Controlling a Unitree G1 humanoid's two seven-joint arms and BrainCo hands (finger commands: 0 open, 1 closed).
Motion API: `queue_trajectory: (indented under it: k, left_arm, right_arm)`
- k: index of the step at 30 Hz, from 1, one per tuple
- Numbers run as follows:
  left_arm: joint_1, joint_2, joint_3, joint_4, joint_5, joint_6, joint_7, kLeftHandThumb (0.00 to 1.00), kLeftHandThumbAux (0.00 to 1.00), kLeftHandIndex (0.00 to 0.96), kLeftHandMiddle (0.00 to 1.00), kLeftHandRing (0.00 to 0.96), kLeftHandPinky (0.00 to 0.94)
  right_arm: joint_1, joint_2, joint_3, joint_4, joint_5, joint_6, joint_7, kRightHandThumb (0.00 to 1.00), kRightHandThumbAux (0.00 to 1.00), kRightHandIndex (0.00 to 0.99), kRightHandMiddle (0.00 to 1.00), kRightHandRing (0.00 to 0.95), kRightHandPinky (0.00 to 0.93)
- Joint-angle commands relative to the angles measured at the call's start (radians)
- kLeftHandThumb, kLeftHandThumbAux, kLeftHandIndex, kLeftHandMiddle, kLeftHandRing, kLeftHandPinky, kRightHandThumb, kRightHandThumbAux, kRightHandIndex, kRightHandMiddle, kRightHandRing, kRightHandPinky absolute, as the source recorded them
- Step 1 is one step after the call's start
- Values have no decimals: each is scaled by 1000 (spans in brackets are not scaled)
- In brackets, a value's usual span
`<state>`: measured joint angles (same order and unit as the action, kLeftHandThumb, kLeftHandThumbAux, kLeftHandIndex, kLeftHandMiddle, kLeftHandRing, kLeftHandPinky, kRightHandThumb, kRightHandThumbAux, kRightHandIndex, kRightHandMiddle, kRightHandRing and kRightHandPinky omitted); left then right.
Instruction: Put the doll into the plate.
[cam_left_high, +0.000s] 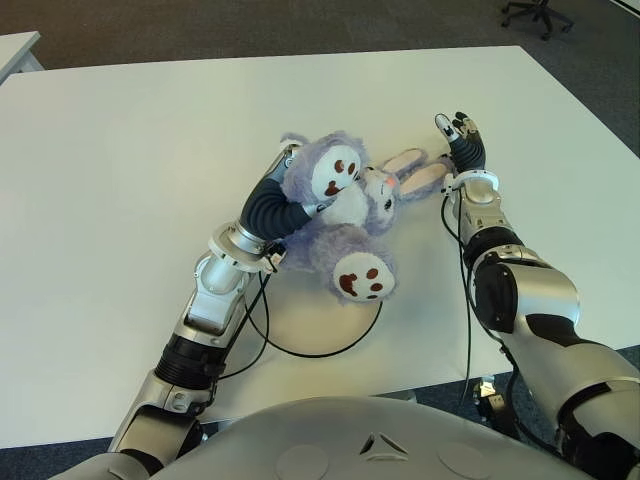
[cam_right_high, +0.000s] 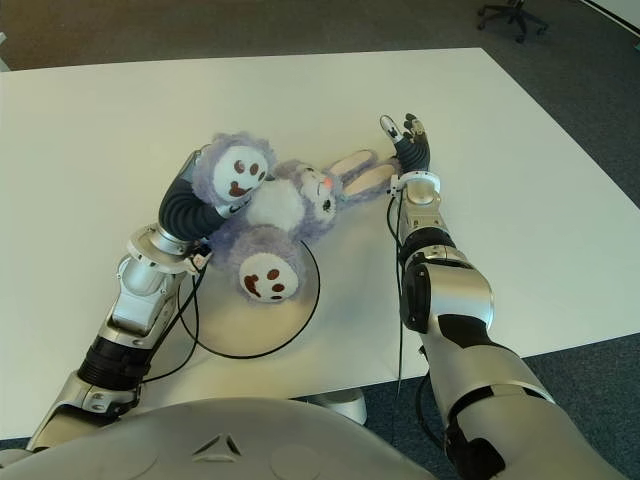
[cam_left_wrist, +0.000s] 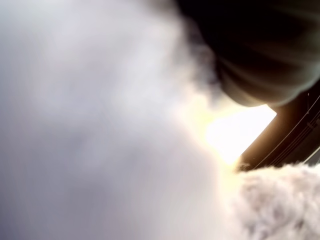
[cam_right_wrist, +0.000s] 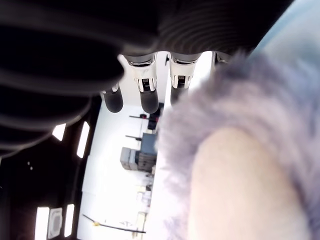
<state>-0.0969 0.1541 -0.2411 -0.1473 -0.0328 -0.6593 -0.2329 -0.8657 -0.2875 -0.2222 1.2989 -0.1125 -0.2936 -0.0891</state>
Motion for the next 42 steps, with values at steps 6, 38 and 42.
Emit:
queue_trajectory:
  k: [6, 38, 42]
  left_arm:
    - [-10, -31, 11, 49, 7, -47, 6, 736, 691, 443, 802, 816, 813]
    - [-36, -5, 16, 67, -230, -13, -192, 687, 700, 419, 404, 365, 325]
    - [-37, -11, 22, 68, -249, -8, -209, 685, 703, 419, 393, 343, 286]
  right_arm:
    - [74, 22, 2, 53, 5, 74, 5, 0, 440, 0, 0, 0, 0]
    - [69, 20, 10, 53, 2, 82, -7, 0, 467, 0, 0, 0, 0]
    - [69, 20, 10, 53, 2, 85, -8, 0, 467, 0, 0, 0, 0]
